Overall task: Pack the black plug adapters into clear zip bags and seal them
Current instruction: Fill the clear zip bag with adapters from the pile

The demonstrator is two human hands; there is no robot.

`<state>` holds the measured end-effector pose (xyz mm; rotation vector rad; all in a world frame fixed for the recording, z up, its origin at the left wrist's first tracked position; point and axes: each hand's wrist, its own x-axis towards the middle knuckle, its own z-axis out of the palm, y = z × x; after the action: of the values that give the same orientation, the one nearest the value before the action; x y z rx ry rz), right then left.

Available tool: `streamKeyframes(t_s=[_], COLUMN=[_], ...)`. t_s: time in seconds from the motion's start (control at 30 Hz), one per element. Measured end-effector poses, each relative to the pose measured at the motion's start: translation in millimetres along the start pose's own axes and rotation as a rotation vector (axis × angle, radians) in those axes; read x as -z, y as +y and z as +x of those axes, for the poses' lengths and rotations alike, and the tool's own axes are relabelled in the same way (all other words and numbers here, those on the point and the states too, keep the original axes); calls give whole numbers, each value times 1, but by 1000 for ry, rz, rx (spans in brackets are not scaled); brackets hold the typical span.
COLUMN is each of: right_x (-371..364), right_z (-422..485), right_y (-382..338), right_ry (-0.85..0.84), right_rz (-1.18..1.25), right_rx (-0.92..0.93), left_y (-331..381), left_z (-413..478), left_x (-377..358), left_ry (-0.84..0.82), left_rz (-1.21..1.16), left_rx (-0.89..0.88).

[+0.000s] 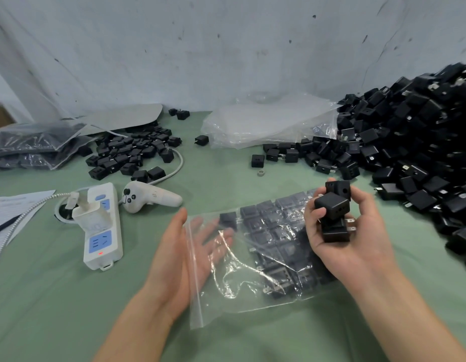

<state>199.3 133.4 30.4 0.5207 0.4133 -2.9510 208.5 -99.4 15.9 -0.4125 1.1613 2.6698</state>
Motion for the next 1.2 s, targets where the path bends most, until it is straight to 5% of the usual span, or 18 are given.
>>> streamKeyframes(t_s=[0.97, 1.1, 1.2], right_x=[-1, -2, -5], right_z=[0, 0, -2], right_y=[5, 8, 11], right_ry=[25, 37, 34], right_rz=[-97, -163, -232], right_rx=[-9, -19, -23], left_y=[8, 19, 22], left_z=[1, -5, -15], left_x=[8, 14, 13], left_ry=[97, 301, 570], left_rz=[11, 413, 1110], left_rx=[79, -63, -561])
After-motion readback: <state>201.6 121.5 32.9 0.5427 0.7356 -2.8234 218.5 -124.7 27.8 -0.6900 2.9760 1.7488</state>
